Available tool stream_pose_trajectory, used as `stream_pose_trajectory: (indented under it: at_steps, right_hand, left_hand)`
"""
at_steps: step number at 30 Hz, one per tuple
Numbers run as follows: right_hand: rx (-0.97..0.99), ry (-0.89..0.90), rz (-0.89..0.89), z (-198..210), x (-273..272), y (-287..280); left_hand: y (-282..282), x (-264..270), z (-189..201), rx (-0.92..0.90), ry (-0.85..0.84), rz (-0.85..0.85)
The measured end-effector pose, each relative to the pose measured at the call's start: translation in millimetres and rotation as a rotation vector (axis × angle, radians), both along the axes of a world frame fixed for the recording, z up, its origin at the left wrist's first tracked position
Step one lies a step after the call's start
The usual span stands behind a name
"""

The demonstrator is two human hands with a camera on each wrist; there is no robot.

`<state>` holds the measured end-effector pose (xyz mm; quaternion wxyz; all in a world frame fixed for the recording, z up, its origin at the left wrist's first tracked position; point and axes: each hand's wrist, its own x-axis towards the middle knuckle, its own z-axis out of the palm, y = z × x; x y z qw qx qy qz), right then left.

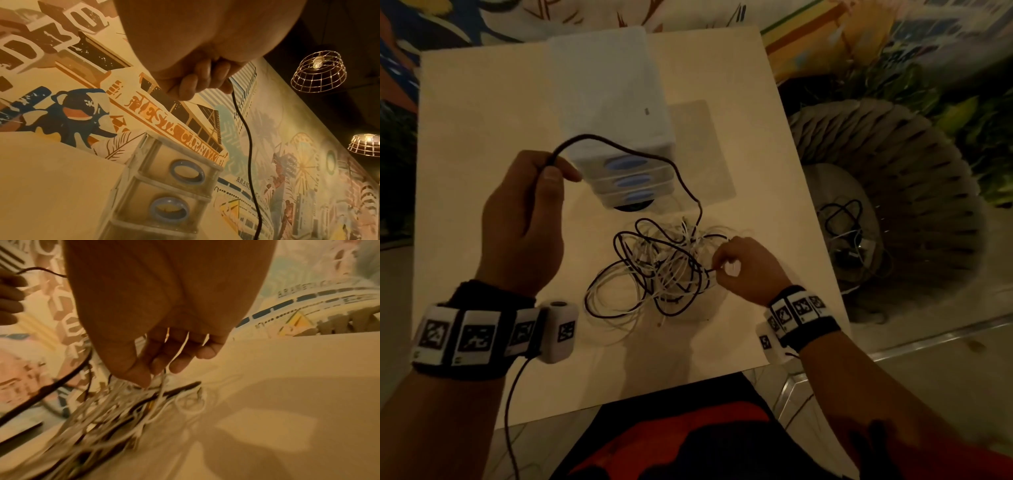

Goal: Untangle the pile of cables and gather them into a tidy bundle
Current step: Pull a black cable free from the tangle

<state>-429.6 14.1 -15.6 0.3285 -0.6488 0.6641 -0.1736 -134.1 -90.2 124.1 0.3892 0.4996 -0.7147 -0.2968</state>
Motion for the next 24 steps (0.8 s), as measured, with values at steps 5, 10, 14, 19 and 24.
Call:
stream_pose_trajectory:
  at_steps: [5, 10, 14, 19, 24]
  right_hand:
    - [0.075, 0.197, 0.049, -7.5, 20.0, -3.7]
    - [0.113, 0.44, 0.165, -0.7, 27.3, -18.4]
    - [-0.001, 0.358, 0.141, 9.5, 21.2, -20.6]
    - [-0.167, 0.071, -0.069, 21.5, 14.1, -18.5]
    - [-0.121, -0.176, -0.234, 39.6, 17.4, -21.5]
  left_hand:
    - [2.7, -0.9, -1.2, 0.013, -0.054, 0.042]
    - [1.0, -7.2, 0.4, -0.011, -0.119, 0.028]
    - [-4.2, -7.4, -2.1, 0.011, -0.163, 0.029]
    - [-4.4, -12.9, -7.7, 0.044, -0.324, -0.037]
    - [-5.9, -25.9, -24.3, 0.009, -0.506, -0.128]
